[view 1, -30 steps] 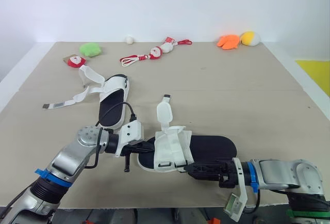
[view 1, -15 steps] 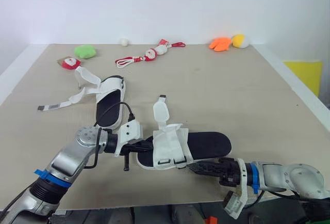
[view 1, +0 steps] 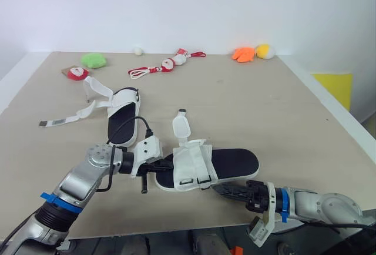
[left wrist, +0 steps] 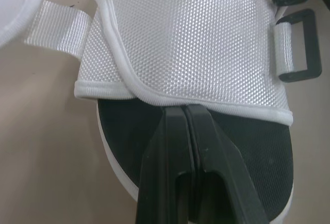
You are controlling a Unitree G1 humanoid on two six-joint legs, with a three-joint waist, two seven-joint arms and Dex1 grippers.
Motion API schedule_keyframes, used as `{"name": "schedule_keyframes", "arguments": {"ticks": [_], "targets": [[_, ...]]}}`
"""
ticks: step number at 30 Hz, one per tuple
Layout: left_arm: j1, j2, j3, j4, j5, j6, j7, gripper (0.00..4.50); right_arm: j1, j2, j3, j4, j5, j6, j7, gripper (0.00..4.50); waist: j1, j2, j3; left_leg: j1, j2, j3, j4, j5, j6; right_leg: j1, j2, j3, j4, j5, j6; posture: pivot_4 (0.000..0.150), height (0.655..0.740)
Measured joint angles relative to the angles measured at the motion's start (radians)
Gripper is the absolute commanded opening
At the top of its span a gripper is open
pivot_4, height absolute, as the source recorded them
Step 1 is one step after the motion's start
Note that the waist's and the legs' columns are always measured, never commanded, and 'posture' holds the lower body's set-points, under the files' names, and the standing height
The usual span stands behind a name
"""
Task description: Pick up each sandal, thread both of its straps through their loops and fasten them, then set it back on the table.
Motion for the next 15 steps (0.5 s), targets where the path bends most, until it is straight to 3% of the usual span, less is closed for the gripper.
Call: {"name": "schedule_keyframes", "arguments": {"ticks": [4, 15], "targets": [[0.0, 0.0, 0.001, 0.0, 0.001, 0.002, 0.0, 0.0, -0.015, -0.01, 0.034, 0.01, 0.009, 0.049, 0.01, 4.46, -0.003, 0.001, 0.001, 0.0, 0.002, -0.003, 0.0, 0.0, 0.0, 0.001, -0.001, -0.004, -0.01, 0.0, 0.0, 0.15, 0.74], [0.005, -0.002, 0.005, -0.003, 0.001, 0.003, 0.001, 0.0, -0.048, -0.027, 0.084, 0.011, 0.031, 0.104, 0.0, 4.46, -0.006, 0.011, 0.008, 0.0, -0.002, 0.001, 0.0, 0.001, 0.001, -0.004, -0.009, -0.004, -0.013, 0.0, 0.0, 0.15, 0.74]]}}
